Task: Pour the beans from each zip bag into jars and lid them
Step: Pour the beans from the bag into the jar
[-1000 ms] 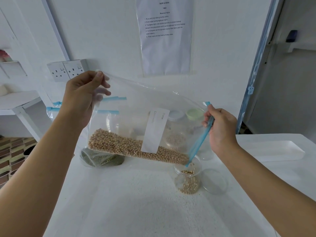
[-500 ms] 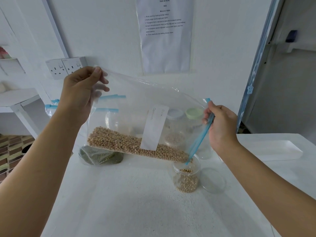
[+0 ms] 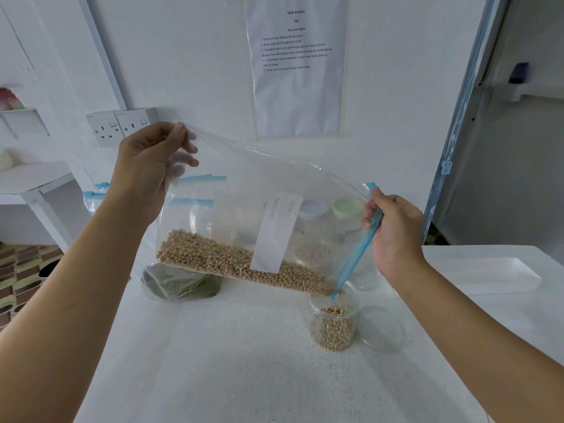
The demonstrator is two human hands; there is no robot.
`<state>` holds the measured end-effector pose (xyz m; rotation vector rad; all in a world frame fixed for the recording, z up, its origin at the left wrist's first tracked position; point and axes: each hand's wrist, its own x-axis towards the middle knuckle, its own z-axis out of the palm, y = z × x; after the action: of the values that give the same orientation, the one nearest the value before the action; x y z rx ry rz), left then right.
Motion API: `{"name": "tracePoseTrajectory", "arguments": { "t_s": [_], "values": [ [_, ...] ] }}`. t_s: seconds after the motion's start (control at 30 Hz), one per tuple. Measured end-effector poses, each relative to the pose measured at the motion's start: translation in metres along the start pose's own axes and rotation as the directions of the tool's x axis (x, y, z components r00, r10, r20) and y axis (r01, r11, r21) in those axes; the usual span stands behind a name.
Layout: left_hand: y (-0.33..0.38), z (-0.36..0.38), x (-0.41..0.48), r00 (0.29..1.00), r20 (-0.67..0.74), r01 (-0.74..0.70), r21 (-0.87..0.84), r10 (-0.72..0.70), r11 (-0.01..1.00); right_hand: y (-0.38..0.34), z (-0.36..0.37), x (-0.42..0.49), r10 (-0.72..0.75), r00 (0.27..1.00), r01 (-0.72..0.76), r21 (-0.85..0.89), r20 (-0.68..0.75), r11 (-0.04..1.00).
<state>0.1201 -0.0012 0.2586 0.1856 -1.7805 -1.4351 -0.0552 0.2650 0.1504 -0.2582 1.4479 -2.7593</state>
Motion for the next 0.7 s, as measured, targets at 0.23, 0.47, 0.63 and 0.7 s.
{"name": "tracePoseTrajectory", "arguments": {
  "t_s": [0.23,0.47,0.63,0.7],
  "values": [
    [0.0018,-0.0001,0.0022,1.0,0.008,-0.004,0.002,0.004,1.0,0.0003,0.0002,0.0006,0.008,1.0,-0.008,-0.005,0.006,1.0],
    [0.0038,-0.0009,0.0027,1.0,0.007,-0.001,-0.007,0.001,1.0,-0.0002,0.0025,0.001,0.009,1.0,-0.009,0.0,0.002,1.0],
    [0.0048,-0.0008,0.0018,1.0,0.01,-0.002,-0.017,0.002,1.0,-0.0008,0.0027,0.0008,0.007,1.0,-0.007,-0.001,0.001,1.0],
    [0.0058,-0.0006,0.0015,1.0,0.011,-0.001,-0.02,0.001,1.0,-0.001,0.0028,0.0008,0.005,1.0,-0.005,-0.009,0.0,1.0]
  ]
}}
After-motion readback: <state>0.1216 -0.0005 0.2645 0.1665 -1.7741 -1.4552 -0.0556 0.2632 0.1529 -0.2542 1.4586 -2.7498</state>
